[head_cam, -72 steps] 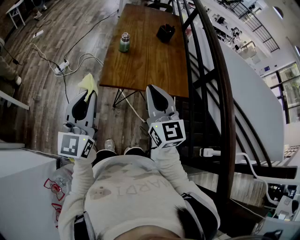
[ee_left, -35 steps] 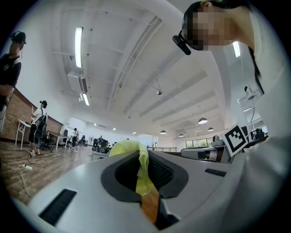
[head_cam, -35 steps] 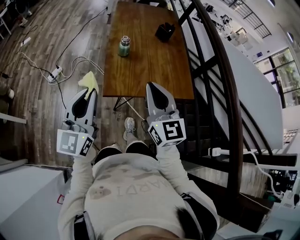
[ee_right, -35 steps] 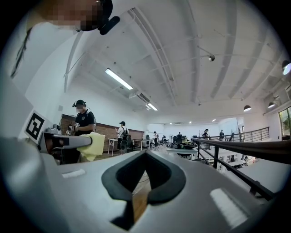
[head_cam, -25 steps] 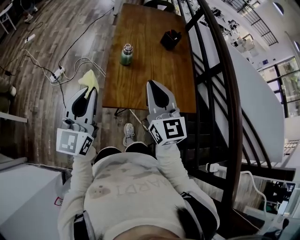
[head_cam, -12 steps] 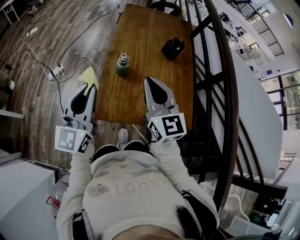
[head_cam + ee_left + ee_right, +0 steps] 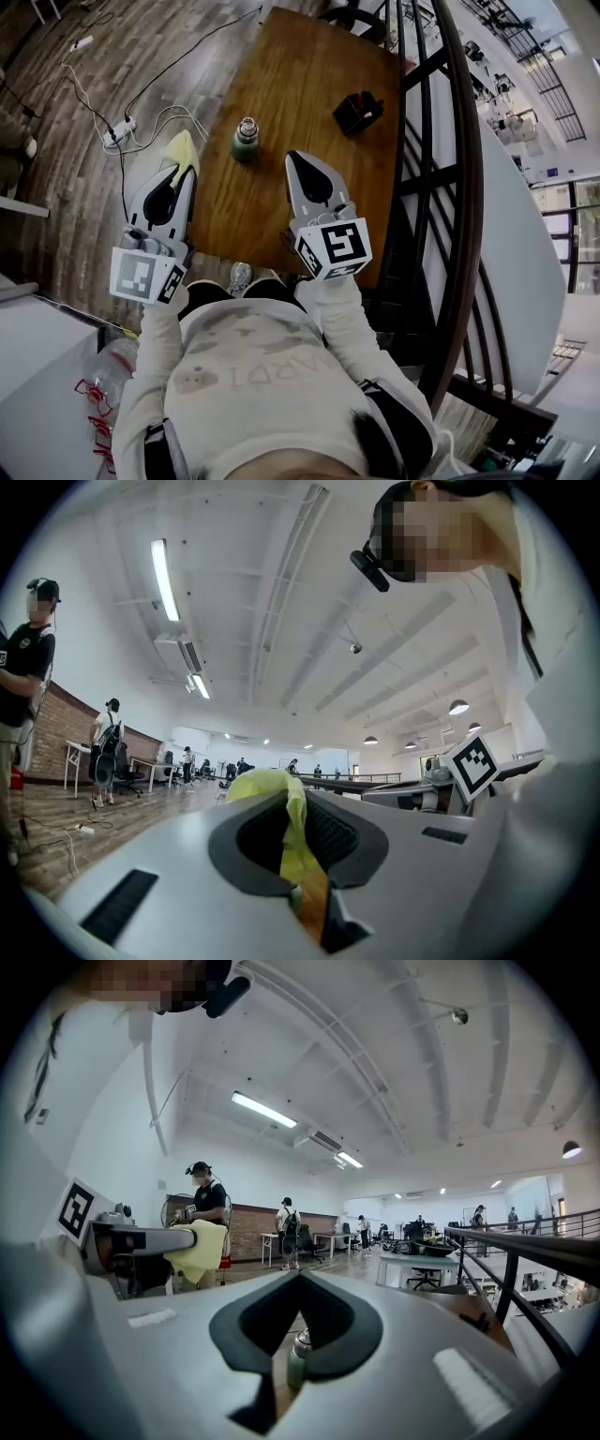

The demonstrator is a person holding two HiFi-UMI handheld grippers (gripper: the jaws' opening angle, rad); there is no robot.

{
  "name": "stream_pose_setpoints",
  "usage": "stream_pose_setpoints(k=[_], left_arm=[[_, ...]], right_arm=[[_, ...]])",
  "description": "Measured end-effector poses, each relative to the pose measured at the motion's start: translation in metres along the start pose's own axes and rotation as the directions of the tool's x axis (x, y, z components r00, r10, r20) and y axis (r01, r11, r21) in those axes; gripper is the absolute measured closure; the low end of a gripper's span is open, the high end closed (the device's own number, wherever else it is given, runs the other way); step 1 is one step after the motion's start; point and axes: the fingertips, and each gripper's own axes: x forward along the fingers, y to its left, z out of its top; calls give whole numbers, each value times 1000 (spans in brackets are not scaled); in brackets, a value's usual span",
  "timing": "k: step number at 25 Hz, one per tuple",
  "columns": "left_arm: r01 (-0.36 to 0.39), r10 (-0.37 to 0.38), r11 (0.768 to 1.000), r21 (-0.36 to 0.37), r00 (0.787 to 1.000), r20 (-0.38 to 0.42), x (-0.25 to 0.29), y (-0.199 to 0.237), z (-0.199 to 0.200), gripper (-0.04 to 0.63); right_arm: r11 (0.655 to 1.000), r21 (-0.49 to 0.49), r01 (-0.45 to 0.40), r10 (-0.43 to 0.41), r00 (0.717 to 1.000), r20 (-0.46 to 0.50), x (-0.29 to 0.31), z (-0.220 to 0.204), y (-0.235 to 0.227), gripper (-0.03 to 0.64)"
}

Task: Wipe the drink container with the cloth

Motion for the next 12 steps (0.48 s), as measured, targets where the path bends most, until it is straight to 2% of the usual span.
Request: stream_pose_setpoints(k=[12], left_arm=[[-44, 44, 999, 6, 993, -106, 39, 12, -48, 565]], right_arm=[[995, 45, -91, 97, 983, -156, 67, -61, -27, 606]])
